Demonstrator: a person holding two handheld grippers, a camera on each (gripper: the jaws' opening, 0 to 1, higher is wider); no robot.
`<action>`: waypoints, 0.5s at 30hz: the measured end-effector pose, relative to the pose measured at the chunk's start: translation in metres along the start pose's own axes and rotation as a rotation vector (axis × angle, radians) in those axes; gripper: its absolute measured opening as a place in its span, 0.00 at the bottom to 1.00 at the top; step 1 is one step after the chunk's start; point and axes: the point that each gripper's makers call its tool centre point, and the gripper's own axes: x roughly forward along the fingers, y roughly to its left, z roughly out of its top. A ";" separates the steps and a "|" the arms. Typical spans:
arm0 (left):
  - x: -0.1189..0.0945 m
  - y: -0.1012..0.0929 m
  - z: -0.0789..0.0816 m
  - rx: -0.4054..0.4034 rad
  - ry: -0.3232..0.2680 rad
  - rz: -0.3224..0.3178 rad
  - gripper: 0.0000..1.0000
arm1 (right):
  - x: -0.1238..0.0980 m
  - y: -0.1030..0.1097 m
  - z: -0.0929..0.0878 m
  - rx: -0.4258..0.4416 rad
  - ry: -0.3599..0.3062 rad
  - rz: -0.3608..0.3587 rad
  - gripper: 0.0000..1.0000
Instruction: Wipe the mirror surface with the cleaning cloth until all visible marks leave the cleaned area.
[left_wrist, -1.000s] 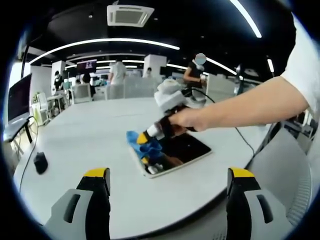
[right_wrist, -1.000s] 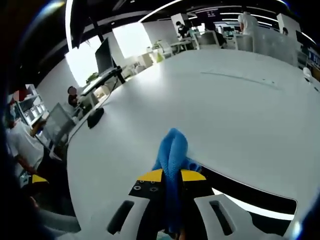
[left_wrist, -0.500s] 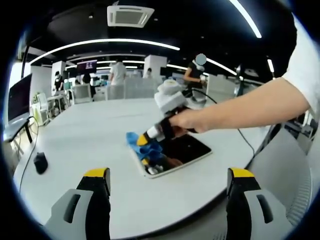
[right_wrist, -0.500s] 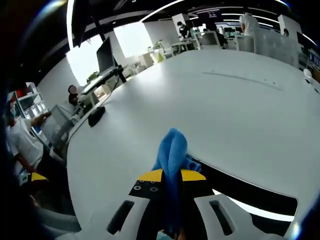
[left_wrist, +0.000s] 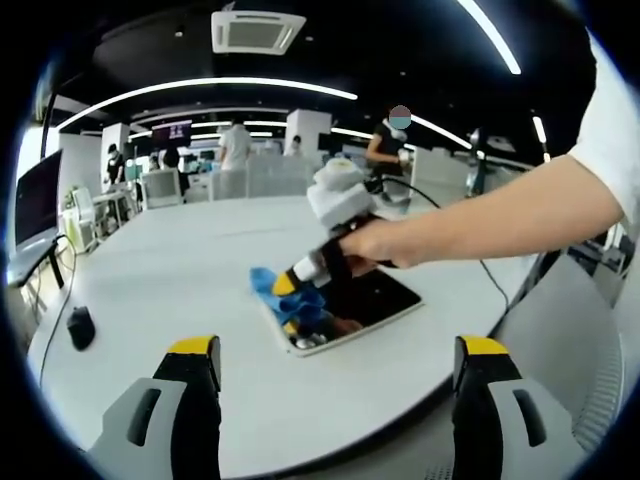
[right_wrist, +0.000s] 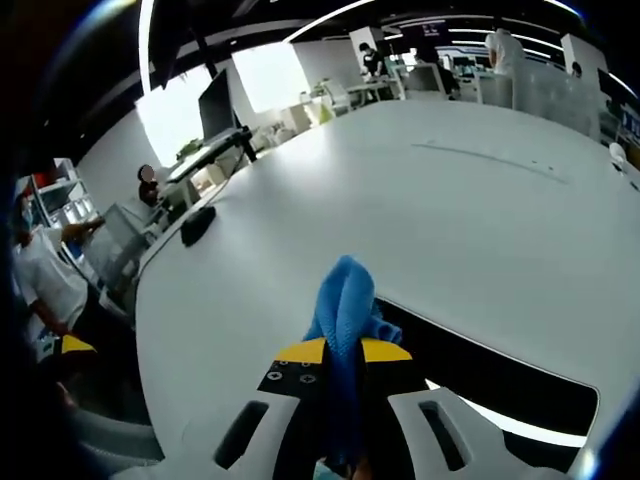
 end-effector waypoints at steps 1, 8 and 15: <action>0.000 0.000 0.000 0.000 0.000 0.001 0.97 | 0.000 0.000 0.000 0.000 0.001 0.002 0.06; 0.000 0.000 0.000 0.001 -0.002 -0.002 0.97 | -0.005 0.008 -0.006 -0.017 0.007 0.008 0.06; -0.001 -0.001 0.001 0.010 -0.001 -0.007 0.96 | -0.005 0.011 -0.010 0.005 0.003 0.010 0.06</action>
